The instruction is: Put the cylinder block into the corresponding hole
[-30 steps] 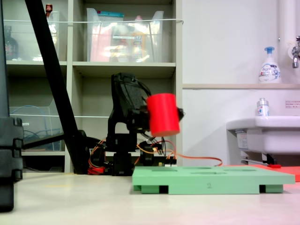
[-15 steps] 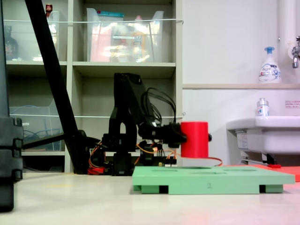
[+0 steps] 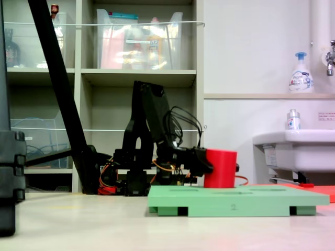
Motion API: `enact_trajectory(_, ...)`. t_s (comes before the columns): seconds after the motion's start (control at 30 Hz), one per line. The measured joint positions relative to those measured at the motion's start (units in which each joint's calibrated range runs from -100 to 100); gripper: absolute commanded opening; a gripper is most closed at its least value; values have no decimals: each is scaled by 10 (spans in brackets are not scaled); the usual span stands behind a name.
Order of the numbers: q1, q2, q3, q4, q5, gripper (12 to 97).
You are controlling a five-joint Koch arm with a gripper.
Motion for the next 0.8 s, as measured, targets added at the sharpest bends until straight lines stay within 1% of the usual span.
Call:
enact_trajectory(0.53,7,55,2,0,-2,370)
enact_trajectory(0.8,4,100,-4,4,-4,424)
